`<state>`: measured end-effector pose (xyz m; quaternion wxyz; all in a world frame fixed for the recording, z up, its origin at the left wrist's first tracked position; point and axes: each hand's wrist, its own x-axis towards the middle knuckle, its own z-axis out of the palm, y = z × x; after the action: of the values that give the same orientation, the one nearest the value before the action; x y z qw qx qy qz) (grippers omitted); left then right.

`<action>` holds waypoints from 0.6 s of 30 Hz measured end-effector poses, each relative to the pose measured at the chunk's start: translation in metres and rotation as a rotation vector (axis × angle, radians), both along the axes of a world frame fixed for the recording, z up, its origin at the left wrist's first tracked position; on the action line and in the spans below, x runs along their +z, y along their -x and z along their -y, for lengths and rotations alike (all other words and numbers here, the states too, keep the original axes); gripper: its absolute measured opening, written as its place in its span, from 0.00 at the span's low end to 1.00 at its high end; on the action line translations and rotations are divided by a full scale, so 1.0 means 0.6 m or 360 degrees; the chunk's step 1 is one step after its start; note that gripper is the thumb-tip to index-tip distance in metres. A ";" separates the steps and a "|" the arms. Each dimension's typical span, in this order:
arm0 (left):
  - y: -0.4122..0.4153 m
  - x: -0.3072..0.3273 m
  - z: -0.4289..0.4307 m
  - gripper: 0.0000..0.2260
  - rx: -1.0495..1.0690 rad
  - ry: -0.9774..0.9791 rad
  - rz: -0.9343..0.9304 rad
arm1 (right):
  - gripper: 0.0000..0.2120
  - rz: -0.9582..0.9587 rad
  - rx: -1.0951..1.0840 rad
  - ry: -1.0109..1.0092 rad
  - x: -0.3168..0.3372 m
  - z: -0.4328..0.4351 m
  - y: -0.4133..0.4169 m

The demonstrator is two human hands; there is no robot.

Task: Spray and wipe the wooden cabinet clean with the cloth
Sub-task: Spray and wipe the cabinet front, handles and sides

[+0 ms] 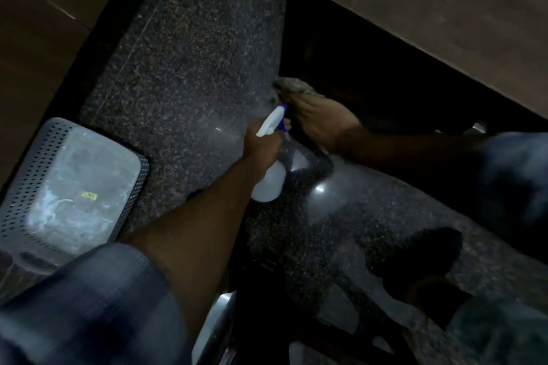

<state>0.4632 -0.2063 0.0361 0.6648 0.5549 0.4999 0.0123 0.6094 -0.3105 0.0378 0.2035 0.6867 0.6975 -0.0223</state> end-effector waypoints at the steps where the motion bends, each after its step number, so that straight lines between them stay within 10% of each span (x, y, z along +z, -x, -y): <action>1: 0.003 -0.001 0.009 0.20 -0.0027 -0.0020 0.0002 | 0.23 -0.0308 -0.0263 0.0009 -0.001 -0.004 0.001; 9: -0.004 0.042 0.064 0.24 -0.0220 0.0118 0.0048 | 0.18 0.0233 0.0082 0.0823 0.060 0.181 0.015; 18: 0.000 0.063 0.113 0.28 -0.0292 0.0072 0.0144 | 0.19 0.0021 -0.0096 -0.0677 0.248 0.249 0.041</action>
<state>0.4630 -0.2744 0.0742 0.6973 0.5822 0.4167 -0.0349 0.5849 -0.4602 0.1868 0.0579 0.7349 0.6642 0.1238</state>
